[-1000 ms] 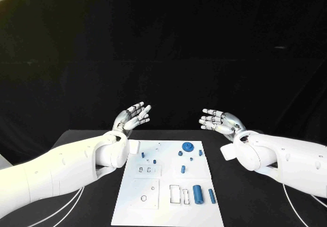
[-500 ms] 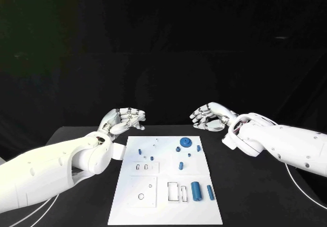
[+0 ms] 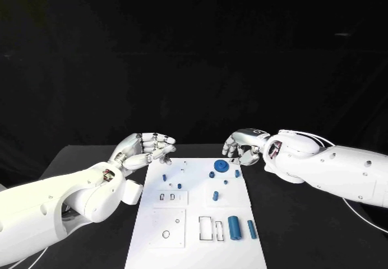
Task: Assemble the parts on the task board
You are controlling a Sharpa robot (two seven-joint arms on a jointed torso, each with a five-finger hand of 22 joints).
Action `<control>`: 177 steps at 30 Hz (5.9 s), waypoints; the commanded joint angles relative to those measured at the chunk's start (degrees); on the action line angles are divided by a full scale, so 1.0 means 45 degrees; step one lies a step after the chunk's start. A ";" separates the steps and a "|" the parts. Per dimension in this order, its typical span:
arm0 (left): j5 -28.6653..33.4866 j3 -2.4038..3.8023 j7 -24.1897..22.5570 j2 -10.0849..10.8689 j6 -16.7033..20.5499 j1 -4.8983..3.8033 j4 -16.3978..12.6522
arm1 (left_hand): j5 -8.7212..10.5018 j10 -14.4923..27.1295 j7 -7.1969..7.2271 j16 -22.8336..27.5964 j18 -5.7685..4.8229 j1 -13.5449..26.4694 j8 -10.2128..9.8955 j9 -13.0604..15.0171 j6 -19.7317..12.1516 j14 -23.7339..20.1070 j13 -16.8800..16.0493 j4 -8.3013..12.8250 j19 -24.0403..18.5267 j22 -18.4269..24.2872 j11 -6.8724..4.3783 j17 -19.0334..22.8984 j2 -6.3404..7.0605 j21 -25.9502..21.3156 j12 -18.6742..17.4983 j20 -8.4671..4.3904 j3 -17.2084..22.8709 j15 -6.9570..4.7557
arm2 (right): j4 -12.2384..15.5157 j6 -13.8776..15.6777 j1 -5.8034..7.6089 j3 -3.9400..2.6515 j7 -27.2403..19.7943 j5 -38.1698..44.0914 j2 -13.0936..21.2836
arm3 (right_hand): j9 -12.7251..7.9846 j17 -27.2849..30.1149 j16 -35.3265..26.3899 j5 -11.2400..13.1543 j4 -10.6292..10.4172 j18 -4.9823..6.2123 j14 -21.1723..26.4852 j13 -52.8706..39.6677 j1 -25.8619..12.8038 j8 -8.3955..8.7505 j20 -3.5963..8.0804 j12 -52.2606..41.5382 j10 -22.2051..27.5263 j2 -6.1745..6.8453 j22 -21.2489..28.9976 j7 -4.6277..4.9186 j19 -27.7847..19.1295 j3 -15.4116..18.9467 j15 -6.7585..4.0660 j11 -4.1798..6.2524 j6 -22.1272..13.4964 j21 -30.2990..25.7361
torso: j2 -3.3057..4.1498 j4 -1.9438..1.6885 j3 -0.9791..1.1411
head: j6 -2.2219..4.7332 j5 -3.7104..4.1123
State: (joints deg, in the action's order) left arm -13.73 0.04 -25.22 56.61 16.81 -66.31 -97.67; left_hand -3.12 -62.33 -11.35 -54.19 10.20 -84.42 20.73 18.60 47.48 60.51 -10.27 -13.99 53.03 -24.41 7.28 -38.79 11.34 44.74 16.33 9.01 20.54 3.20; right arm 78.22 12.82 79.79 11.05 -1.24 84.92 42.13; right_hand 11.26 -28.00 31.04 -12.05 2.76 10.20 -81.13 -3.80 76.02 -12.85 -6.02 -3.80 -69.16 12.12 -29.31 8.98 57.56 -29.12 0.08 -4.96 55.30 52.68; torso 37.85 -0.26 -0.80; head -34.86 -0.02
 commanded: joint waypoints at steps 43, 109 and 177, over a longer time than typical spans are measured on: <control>-0.0385 0.0199 0.0608 0.0140 -0.0433 -0.0289 -0.0503 | 0.0055 0.1389 -0.0394 0.0904 0.0044 0.0110 -0.0188 0.0542 -0.1060 -0.1474 -0.0234 -0.0152 -0.0784 -0.1084 0.0416 0.0144 -0.0117 0.1643 -0.0112 0.0360 -0.0523 0.0465 | -0.0253 -0.0531 -0.0405 0.0066 0.1960 0.2136 -0.1245 | 0.0636 -0.1843 0.3625 0.0481 -0.1174 -0.0650 -0.0277 0.0014 -0.0014 0.0301 0.0085 0.0058 0.0879 0.0425 -0.4650 -0.0263 0.2925 0.0148 0.0050 0.0027 -0.0373 0.2746 | 0.0812 -0.0316 -0.0112 | -0.0109 -0.0011; -0.0327 0.0200 0.0633 0.0171 -0.0496 -0.0469 -0.0570 | 0.0056 0.1506 -0.0415 0.1039 0.0052 0.0135 -0.0171 0.0602 -0.1116 -0.1571 -0.0234 -0.0219 -0.0837 -0.1128 0.0443 0.0207 -0.0266 0.1727 -0.0079 0.0404 -0.0533 0.0500 | -0.1115 -0.0355 -0.0906 0.0067 0.2082 0.2141 -0.1934 | 0.1043 -0.2277 0.4542 0.0431 -0.1630 -0.0751 -0.0203 -0.0025 0.0144 -0.0036 0.0132 -0.0042 0.0256 -0.0199 -0.5381 -0.0233 0.3245 -0.0469 -0.0010 0.0070 0.0157 0.3099 | 0.0912 -0.0330 -0.0120 | -0.0476 -0.0120; 0.0297 0.0208 0.0594 0.0018 -0.0518 -0.0624 0.0218 | 0.0056 0.1527 -0.0421 0.1062 0.0056 0.0096 -0.0164 0.0622 -0.1131 -0.1570 -0.0237 -0.0213 -0.0865 -0.1138 0.0447 0.0220 -0.0319 0.1746 -0.0059 0.0413 -0.0517 0.0501 | -0.3576 0.2053 -0.0789 -0.0132 0.2806 0.1559 -0.5011 | 0.1679 -0.2616 0.5266 0.1940 -0.1716 -0.0843 -0.0193 -0.0041 0.0191 -0.0459 0.0161 0.0052 -0.0297 -0.0299 -0.6041 -0.0251 0.3472 -0.1038 -0.0129 0.0157 0.0401 0.3410 | 0.1341 -0.0464 -0.0302 | -0.0028 -0.0337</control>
State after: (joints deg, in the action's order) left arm -12.78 0.90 -22.02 56.75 15.37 -69.00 -96.51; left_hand -3.11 -55.91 -11.35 -49.62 10.18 -83.98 20.06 21.31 42.81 53.95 -11.25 -14.94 49.55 -29.47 9.22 -37.86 10.41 52.32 15.94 10.86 18.34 5.44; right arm 62.25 22.77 76.25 10.48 11.25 91.72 19.71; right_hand 18.73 -39.80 54.58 -3.10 -4.90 7.54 -81.97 -4.07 76.98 -15.00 -5.34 -3.81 -70.73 10.49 -56.56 7.65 72.76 -33.60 -0.42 -4.11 57.43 67.80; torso 43.67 -2.22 -2.11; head -34.98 -1.48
